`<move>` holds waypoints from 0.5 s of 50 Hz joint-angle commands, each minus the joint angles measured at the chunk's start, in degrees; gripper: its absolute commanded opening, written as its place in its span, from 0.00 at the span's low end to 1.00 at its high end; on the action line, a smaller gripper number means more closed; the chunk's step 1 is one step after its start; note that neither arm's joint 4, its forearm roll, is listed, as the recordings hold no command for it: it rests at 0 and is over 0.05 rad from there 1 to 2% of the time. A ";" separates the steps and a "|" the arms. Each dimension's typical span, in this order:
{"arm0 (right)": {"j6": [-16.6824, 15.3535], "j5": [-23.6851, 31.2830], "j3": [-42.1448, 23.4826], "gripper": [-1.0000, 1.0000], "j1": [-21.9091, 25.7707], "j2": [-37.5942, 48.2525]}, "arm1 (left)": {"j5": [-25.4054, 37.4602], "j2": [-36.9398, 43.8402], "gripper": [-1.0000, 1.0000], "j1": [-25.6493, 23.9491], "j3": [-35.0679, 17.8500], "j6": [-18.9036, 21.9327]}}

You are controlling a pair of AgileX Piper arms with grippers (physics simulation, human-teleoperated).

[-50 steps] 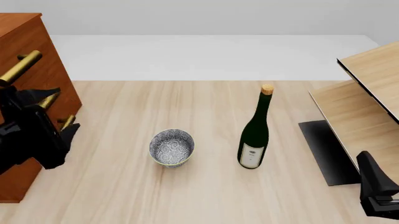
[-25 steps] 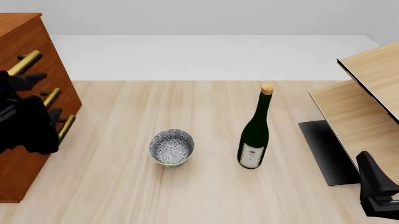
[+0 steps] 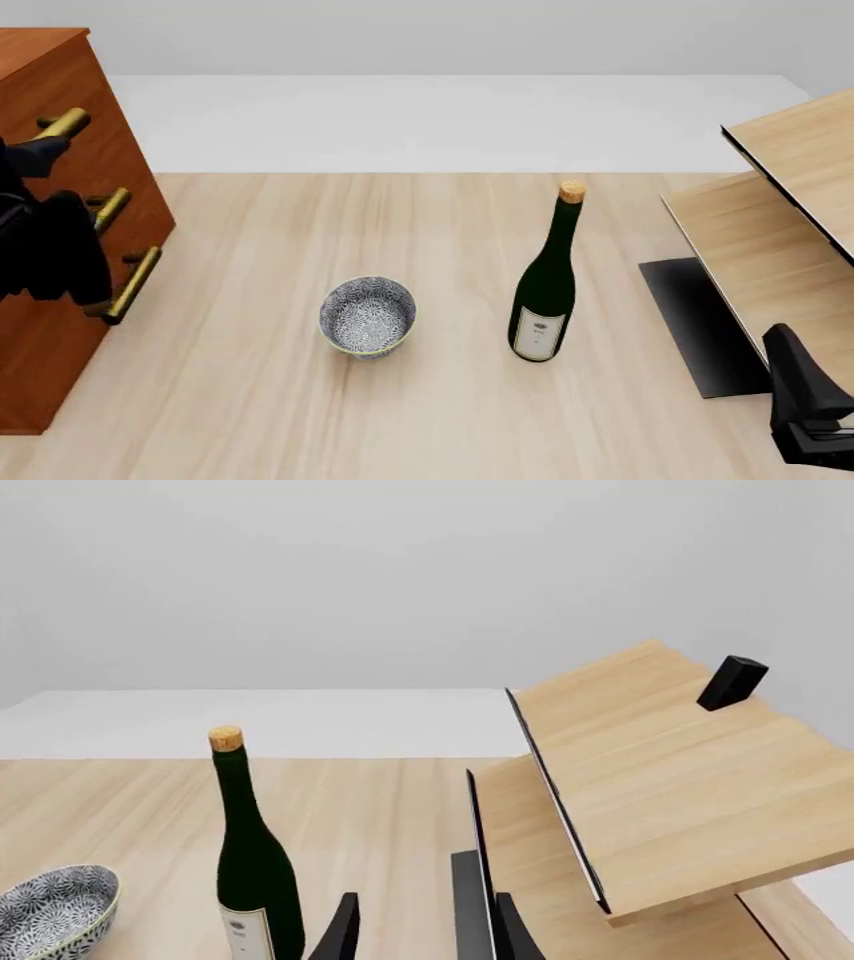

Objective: Close the bottom drawer of the cabinet and open the top drawer.

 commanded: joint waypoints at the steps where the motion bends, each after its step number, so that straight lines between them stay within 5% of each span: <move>1: -0.10 -0.02 0.03 1.00 -0.05 -0.06 | -2.24 2.55 1.00 2.17 -1.53 1.38; 25: -0.62 -0.18 0.05 1.00 -0.13 -0.09 | -1.97 6.01 1.00 4.97 -5.28 -1.73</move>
